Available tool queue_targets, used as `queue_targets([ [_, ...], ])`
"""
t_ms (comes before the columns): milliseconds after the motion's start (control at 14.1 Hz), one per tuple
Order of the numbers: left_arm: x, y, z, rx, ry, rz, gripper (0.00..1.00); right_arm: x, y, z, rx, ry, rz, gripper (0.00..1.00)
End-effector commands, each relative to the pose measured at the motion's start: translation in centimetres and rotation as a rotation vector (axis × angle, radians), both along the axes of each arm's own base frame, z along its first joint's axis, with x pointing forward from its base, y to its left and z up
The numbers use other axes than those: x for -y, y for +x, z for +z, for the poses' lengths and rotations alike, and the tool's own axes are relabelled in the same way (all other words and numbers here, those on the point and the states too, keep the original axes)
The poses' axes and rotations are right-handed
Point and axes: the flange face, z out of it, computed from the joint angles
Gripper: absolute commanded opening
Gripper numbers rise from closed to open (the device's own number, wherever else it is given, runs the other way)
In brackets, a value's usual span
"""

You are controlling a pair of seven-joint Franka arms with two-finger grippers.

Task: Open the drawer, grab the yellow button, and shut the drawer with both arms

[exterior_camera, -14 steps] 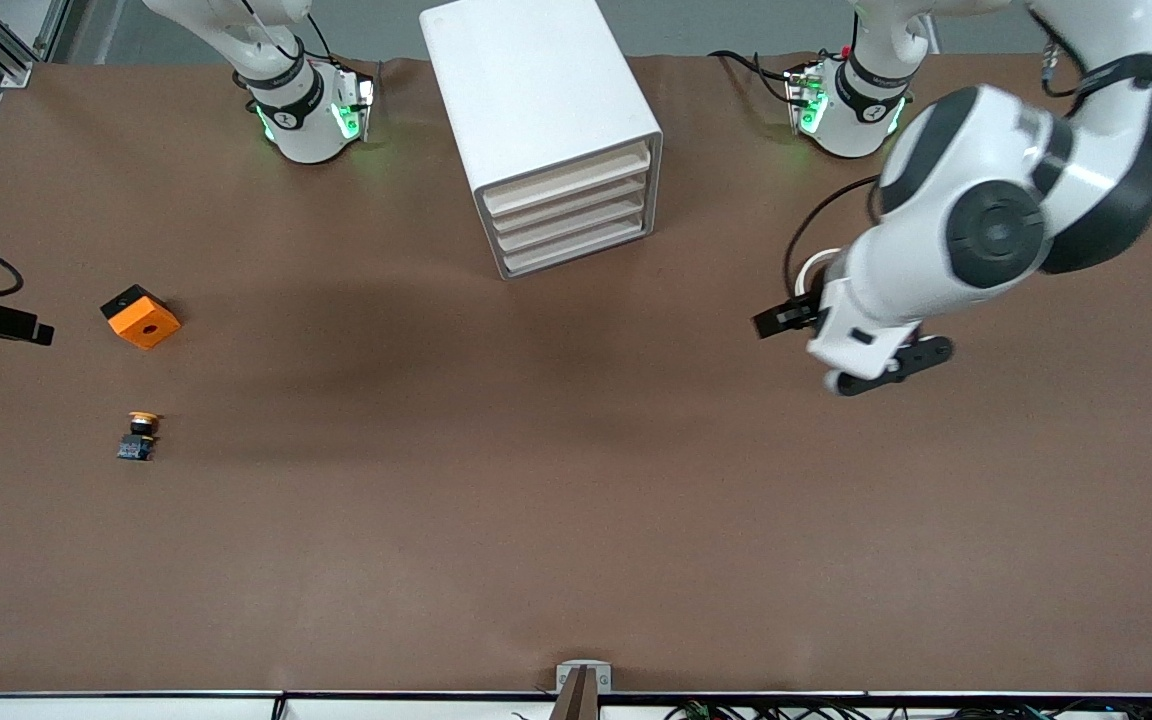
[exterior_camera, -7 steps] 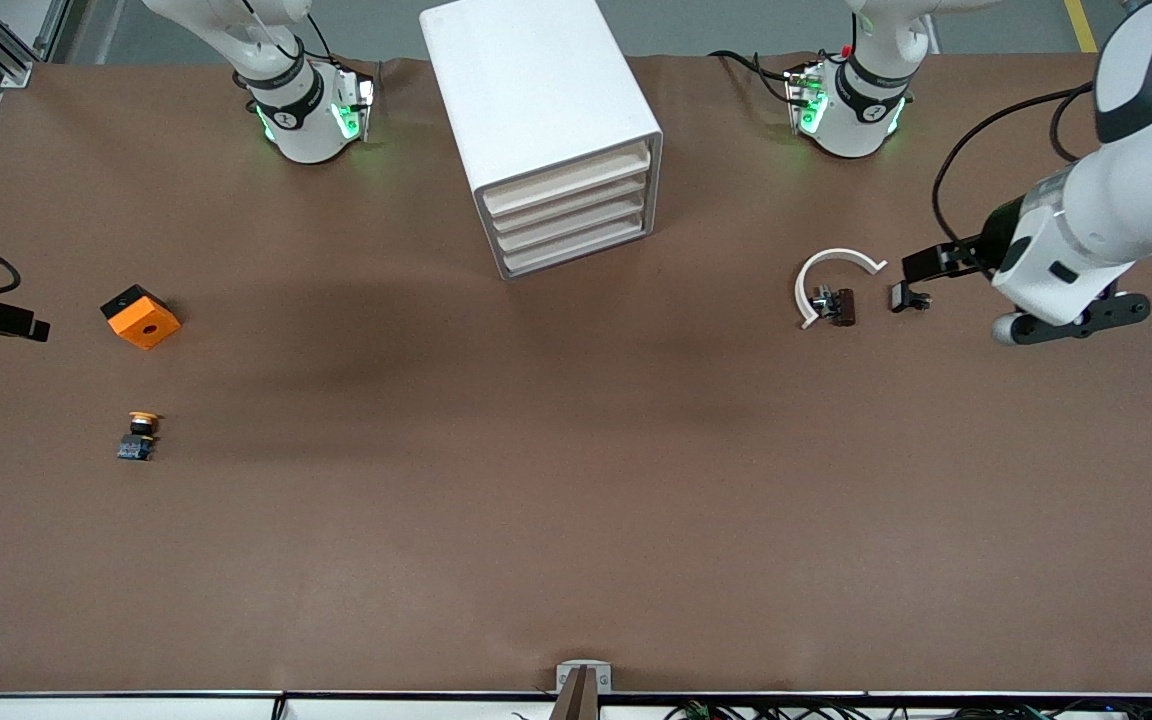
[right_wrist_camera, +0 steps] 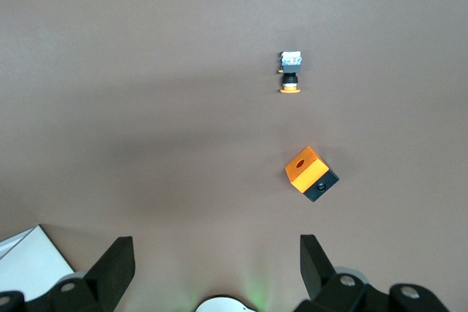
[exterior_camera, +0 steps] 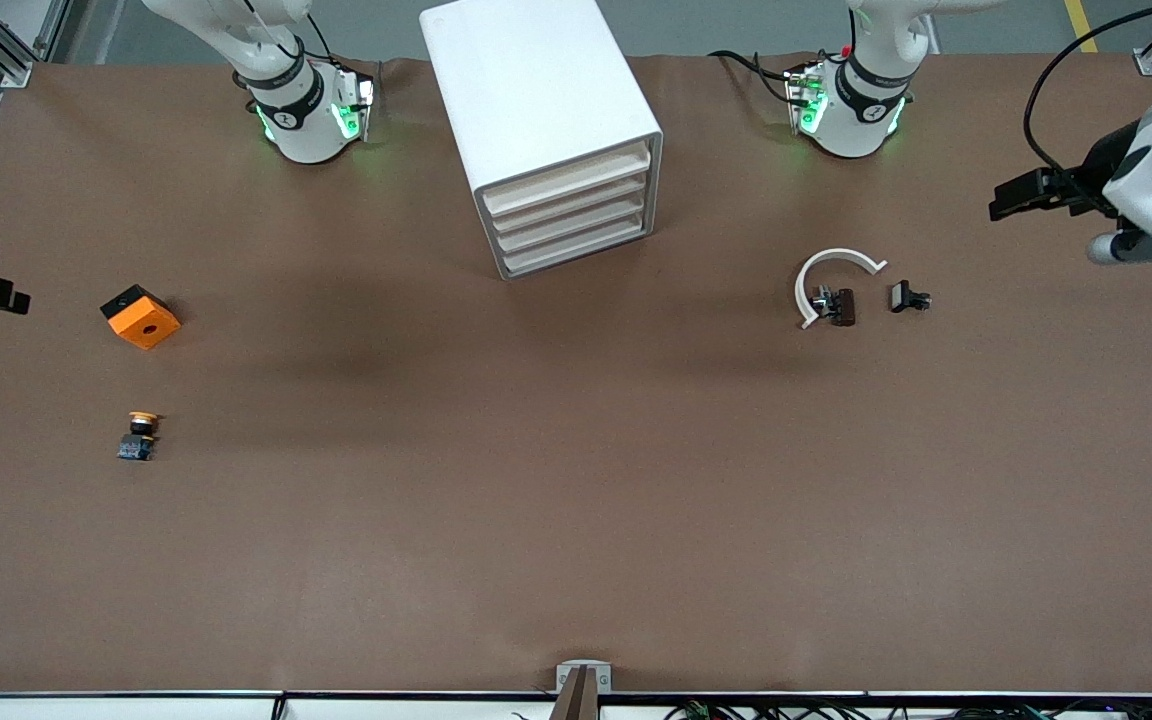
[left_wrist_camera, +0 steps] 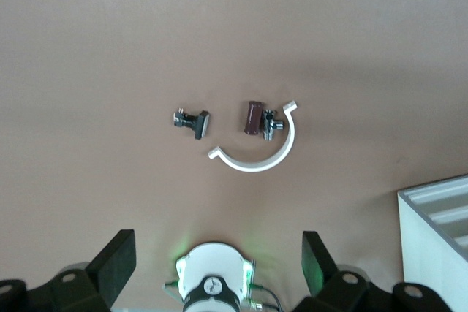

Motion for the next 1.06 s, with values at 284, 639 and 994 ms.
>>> queue_targets([
  [284,-0.1,-0.9,3.2,0.171,0.018,-0.015,1.00,-1.3,-2.5,4.7,0.071,0.001,0.007,1.00],
  [639,0.3,1.0,5.6,0.212,0.016,-0.009,1.00,-1.3,-5.6,5.1,0.055,0.014,0.004,1.00],
  [994,0.4,0.6,6.5,0.185,0.018,-0.011,1.00,-1.3,-8.7,4.7,0.090,0.021,0.000,1.00],
])
